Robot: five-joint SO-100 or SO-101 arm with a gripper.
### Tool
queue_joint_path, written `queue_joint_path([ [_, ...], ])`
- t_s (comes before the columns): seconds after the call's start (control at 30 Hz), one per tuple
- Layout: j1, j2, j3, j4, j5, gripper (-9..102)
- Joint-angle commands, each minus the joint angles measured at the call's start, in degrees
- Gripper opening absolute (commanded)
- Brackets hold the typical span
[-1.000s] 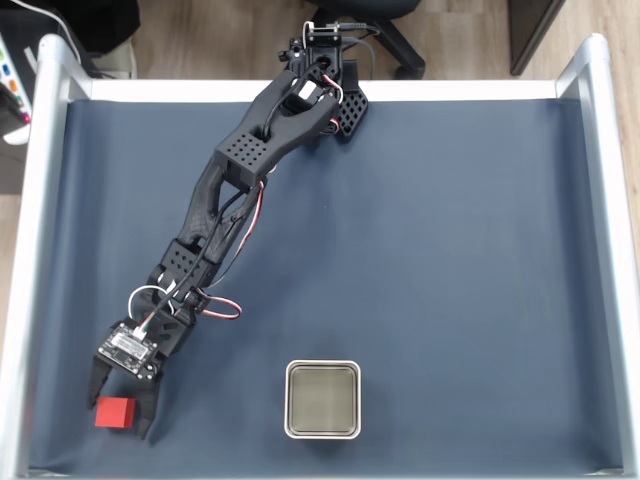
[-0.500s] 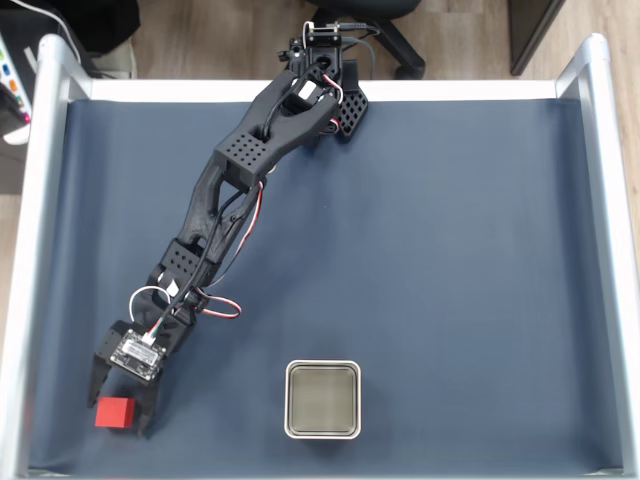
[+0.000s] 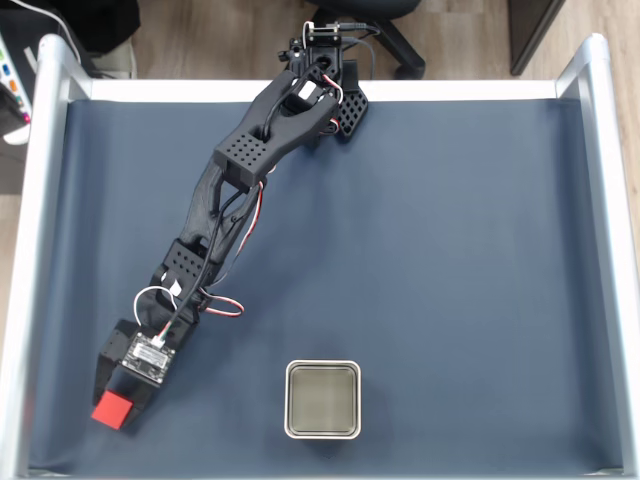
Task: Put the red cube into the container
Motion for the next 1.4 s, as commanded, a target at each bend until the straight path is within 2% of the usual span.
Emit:
queue_joint_path([
  [0.0,0.5,1.2,-0.4,-1.3,-0.6,6],
  [0.1,0.5,1.3,-0.4,-1.3,-0.4,0],
  [0.33,0.6,2.6,0.6,-0.8,1.8,0],
  [0.5,0.1,7.9,4.3,1.9,7.4,0],
  [0.7,-1.1,18.7,13.6,6.8,14.9,0],
  [1.0,-4.9,39.1,34.0,7.5,14.3,0],
  [1.37,-16.3,64.2,51.6,14.7,14.5,0],
])
